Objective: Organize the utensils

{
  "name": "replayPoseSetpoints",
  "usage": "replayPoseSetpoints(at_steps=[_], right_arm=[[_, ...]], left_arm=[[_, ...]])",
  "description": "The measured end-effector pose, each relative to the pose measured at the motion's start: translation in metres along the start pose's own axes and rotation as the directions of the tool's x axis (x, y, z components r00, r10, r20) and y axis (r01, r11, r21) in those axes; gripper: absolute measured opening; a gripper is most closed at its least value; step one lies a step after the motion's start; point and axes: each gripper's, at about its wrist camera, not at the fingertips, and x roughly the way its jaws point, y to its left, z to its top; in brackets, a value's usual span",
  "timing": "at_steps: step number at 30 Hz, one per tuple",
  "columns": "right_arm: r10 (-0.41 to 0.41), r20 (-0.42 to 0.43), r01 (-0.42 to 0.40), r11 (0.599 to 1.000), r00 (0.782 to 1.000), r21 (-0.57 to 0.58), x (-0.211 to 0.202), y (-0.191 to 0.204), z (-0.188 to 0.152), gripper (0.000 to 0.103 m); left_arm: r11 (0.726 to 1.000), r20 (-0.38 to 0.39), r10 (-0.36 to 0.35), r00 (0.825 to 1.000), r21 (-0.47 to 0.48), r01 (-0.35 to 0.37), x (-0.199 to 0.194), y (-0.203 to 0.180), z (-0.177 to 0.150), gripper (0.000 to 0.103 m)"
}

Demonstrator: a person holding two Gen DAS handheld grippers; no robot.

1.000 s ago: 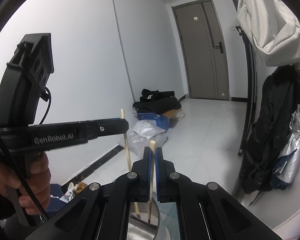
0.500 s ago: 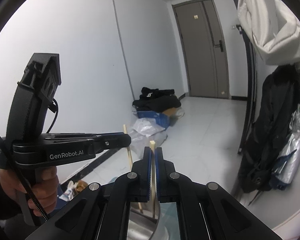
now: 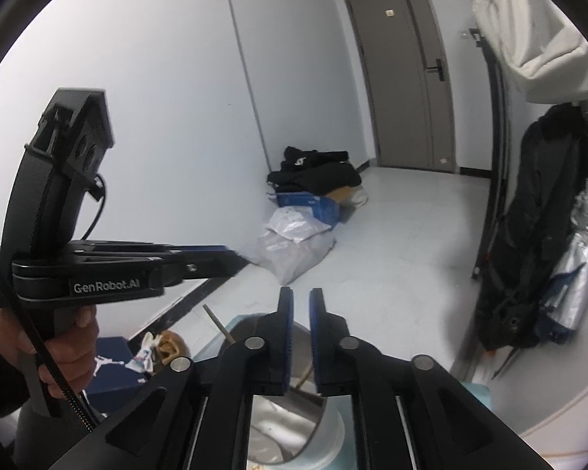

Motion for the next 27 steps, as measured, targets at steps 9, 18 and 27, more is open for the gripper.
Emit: replayPoseSetpoints(at_steps=[9, 18, 27], right_arm=[[-0.066, 0.086, 0.061, 0.996, 0.994, 0.066, -0.06, 0.015, -0.013, 0.056], [-0.084, 0.115, 0.074, 0.994, 0.99, 0.084, -0.102, 0.045, -0.045, 0.071], [-0.134, 0.12, 0.125, 0.989, 0.984, 0.078, -0.127, 0.067, -0.083, 0.092]], left_arm=[[0.98, 0.144, 0.153, 0.978, -0.148, -0.131, -0.056, 0.012, -0.024, 0.073], [0.972, 0.192, 0.215, 0.958, -0.136, -0.191, -0.085, -0.009, -0.062, 0.086], [0.956, 0.172, 0.284, 0.943, -0.123, -0.266, -0.088, -0.015, -0.104, 0.086]])
